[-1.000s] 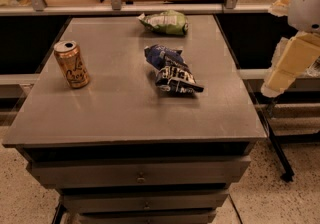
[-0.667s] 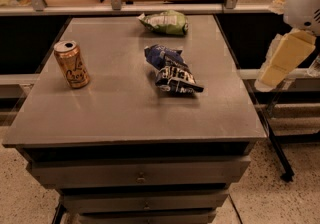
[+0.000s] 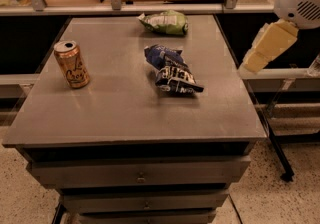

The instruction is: Pick green jalapeno chip bag

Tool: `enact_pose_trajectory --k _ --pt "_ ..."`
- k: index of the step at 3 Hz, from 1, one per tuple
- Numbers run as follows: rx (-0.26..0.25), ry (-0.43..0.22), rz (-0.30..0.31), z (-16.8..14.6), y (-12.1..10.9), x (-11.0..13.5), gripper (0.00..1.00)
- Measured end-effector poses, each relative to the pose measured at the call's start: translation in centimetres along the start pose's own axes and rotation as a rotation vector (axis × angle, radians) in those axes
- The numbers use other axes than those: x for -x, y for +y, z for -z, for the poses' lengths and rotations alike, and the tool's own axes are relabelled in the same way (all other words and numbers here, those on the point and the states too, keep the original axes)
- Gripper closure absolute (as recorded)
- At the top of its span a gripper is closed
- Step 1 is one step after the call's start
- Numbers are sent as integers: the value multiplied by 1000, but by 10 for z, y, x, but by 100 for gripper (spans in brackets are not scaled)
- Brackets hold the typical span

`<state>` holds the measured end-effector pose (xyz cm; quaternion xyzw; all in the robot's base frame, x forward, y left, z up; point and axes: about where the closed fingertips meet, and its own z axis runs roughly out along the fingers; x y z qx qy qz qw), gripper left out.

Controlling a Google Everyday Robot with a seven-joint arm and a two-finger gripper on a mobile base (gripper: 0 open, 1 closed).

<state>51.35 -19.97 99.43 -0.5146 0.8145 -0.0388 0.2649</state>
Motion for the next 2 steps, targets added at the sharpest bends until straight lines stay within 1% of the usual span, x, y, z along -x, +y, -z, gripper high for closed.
enact_pose_trajectory --k 1,2 --pt "-17 -47 -105 -6 -13 10 0" --pt "-24 -89 -188 -11 -23 18 0"
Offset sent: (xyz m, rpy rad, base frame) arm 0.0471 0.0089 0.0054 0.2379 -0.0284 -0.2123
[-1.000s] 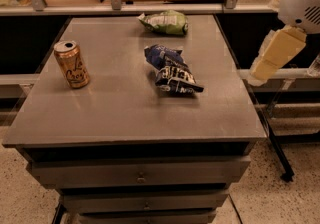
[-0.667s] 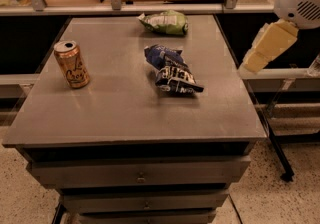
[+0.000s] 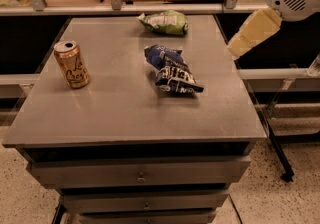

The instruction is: Pick green jalapeno chip bag

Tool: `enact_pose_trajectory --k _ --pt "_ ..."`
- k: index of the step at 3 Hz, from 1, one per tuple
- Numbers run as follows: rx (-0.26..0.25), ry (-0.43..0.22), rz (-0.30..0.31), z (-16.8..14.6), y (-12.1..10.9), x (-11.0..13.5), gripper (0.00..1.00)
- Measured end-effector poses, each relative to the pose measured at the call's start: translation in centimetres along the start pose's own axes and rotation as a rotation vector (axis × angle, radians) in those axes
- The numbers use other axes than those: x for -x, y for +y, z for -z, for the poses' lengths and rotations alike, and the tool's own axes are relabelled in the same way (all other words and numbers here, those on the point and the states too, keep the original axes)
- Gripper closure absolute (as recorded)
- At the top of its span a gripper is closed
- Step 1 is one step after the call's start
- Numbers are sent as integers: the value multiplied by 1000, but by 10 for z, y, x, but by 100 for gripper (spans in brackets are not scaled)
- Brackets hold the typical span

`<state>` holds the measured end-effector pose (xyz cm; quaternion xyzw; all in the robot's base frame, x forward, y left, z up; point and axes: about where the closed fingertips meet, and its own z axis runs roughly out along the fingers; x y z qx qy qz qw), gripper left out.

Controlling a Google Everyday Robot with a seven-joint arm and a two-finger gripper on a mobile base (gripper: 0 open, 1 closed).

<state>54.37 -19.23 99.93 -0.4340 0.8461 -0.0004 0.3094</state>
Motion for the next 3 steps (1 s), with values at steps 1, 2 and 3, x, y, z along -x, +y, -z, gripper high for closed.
enact_pose_trajectory --k 1,2,3 --pt "-24 -86 -35 -10 -18 11 0" --pt "-65 -199 11 -17 -39 35 0" --pt "-88 -256 100 -30 -55 60 0"
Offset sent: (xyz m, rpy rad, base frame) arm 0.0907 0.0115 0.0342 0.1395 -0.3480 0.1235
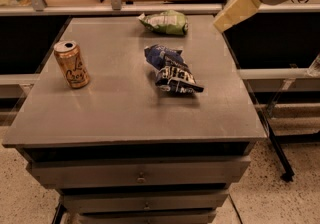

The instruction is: Pick green jalapeno chip bag

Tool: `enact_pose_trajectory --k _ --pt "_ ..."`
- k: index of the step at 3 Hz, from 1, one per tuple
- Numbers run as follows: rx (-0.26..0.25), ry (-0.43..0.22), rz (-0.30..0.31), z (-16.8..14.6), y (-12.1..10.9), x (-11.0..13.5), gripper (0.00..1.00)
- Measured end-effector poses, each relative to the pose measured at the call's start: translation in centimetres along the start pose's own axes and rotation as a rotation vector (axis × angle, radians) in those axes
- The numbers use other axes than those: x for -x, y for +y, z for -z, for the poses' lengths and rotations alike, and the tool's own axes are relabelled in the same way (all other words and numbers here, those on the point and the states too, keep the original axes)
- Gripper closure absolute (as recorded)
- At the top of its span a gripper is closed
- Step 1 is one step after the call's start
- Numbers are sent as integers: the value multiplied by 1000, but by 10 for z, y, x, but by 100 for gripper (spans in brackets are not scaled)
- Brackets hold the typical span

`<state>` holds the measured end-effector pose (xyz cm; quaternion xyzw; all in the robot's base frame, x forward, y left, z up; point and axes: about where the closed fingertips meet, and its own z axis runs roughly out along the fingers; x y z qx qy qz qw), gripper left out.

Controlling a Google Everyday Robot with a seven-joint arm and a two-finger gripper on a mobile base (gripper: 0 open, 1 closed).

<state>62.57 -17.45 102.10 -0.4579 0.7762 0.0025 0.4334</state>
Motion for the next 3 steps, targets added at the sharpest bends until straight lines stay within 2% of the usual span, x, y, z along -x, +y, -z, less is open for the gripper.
enact_pose_trajectory --k 1,2,3 --pt "27 5 70 -26 -9 18 0" --pt "27 5 70 -26 -9 18 0" --pt "38 6 61 -45 -11 15 0"
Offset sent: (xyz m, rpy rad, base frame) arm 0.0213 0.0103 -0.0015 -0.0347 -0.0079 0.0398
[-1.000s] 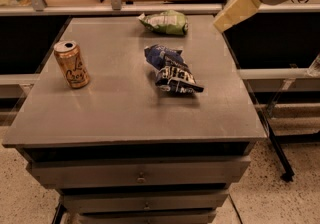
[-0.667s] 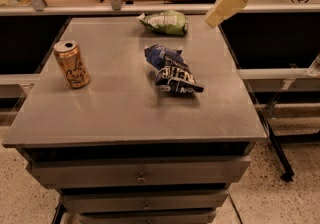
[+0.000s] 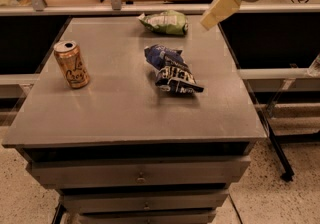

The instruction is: Pick green jalapeno chip bag

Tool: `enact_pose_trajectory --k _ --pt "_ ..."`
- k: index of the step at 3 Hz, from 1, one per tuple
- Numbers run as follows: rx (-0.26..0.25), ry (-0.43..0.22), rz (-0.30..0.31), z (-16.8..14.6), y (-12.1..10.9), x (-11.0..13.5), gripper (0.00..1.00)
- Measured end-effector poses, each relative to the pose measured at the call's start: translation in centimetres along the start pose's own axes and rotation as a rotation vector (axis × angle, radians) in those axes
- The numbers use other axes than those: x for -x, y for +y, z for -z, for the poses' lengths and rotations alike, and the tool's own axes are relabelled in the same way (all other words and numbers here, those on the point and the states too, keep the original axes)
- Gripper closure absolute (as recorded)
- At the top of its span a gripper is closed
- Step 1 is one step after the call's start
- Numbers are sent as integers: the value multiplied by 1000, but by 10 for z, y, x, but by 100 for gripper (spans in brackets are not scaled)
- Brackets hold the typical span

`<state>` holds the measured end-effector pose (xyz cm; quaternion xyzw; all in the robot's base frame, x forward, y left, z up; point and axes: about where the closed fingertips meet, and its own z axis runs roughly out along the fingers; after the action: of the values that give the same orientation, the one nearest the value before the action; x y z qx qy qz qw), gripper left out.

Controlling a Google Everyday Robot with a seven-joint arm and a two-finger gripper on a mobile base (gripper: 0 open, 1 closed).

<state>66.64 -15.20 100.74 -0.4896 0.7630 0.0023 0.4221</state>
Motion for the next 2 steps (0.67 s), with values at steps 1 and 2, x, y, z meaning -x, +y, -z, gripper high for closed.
enact_pose_trajectory --k 1,2 --pt "13 -11 -1 -27 -7 -2 0" --pt "11 -27 -10 -49 -18 -6 0"
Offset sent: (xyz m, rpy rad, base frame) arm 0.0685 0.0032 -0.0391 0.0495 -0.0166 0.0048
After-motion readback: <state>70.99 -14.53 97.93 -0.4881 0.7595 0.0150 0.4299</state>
